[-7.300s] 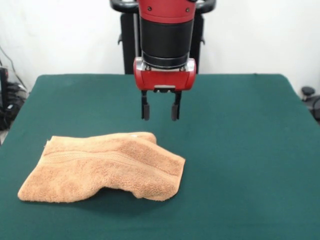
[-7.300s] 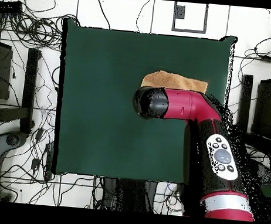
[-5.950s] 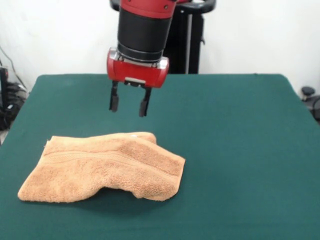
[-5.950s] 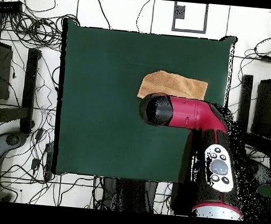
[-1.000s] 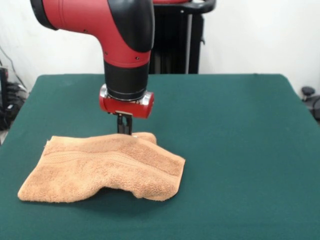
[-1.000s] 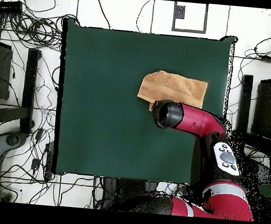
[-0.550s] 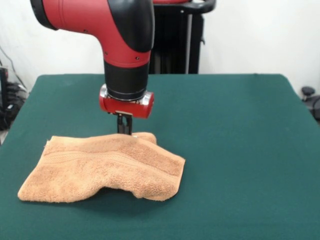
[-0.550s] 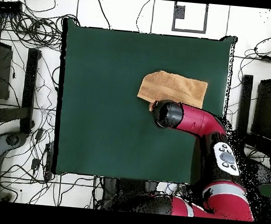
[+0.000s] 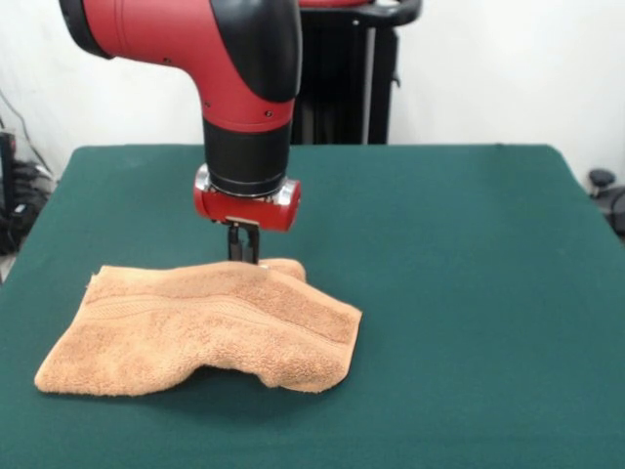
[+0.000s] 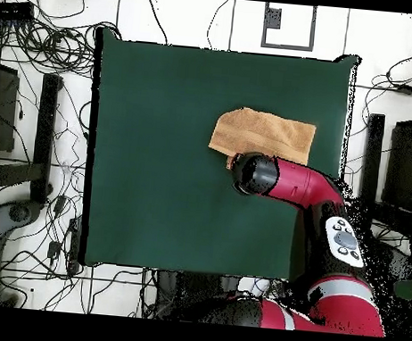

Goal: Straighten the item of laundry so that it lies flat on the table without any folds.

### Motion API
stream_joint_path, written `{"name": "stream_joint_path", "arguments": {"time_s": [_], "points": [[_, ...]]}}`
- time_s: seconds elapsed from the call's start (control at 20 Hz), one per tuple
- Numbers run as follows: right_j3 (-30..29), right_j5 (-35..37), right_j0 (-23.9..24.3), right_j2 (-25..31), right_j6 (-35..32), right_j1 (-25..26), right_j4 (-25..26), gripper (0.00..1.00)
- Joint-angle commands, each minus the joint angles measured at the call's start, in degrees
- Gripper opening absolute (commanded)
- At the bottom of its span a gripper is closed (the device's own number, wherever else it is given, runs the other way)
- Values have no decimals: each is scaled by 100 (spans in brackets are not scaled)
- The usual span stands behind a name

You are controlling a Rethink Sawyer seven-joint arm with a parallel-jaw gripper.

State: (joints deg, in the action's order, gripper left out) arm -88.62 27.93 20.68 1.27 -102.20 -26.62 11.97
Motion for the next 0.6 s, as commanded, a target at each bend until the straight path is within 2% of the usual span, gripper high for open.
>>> {"name": "stream_joint_path", "arguments": {"time_s": [0.05,0.6], "points": [[-102,-27,-71,608,-418,126,-139,100],[6,-65,-177,521,-532,161,-142,100]]}}
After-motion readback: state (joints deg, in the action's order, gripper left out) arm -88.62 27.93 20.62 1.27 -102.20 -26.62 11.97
